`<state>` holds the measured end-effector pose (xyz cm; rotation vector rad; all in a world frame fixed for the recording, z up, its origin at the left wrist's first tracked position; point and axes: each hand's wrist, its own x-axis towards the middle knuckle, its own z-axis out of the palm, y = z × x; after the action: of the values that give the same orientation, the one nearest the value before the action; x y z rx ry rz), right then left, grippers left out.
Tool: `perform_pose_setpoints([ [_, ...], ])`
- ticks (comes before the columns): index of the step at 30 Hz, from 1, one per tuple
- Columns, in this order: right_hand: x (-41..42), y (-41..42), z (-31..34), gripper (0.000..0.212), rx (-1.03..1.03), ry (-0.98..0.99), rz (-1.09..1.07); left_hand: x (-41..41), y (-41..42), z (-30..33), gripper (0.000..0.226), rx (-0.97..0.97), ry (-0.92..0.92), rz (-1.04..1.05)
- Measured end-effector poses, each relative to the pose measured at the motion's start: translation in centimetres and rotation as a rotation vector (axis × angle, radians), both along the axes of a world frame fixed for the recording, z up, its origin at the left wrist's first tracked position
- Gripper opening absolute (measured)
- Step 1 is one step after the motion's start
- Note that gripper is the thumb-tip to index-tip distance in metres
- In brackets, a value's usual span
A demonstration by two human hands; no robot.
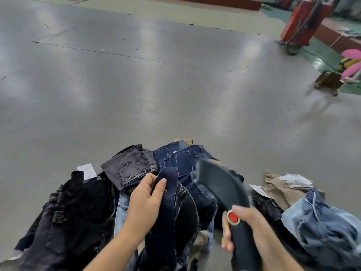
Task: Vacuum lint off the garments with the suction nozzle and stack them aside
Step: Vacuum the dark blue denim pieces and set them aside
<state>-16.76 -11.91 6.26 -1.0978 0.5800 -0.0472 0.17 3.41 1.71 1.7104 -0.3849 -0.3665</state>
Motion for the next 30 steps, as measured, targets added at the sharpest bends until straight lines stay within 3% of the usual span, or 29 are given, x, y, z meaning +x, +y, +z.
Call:
perform_pose_setpoints([
  [5, -0.8, 2.4, -1.3, 0.069, 0.011, -0.027, 0.137, -0.3, -0.1, 0.2, 0.032, -0.004, 0.004, -0.022],
  [10, 1.0, 1.2, -0.8, 0.039, -0.015, 0.018, 0.005, -0.9, -0.3, 0.4, 0.029, 0.005, 0.051, -0.115],
  [14, 1.4, -0.8, -0.1, 0.037, 0.009, -0.01, -0.105, -1.0, -0.6, 0.6, 0.025, 0.013, 0.073, -0.038],
  [17, 0.8, -0.4, 0.0, 0.046, -0.037, -0.057, 0.046, 0.1, -0.6, 0.7, 0.024, 0.046, 0.054, 0.109],
  [20, 0.4, 1.0, -0.1, 0.031, -0.026, -0.102, 0.241, 1.0, -0.4, 0.8, 0.025, 0.082, -0.014, 0.193],
  [22, 0.5, 1.5, -0.6, 0.05, -0.055, -0.083, 0.312, 1.0, -0.4, 1.0, 0.026, 0.094, -0.02, 0.158],
  [27, 1.8, 1.0, -0.4, 0.046, -0.037, -0.002, 0.045, 0.5, -0.7, 1.3, 0.025, 0.014, 0.188, -0.016],
  [30, 1.7, -0.5, 0.1, 0.049, 0.002, -0.041, -0.185, 2.3, -2.2, 1.9, 0.026, 0.043, 0.16, -0.047],
])
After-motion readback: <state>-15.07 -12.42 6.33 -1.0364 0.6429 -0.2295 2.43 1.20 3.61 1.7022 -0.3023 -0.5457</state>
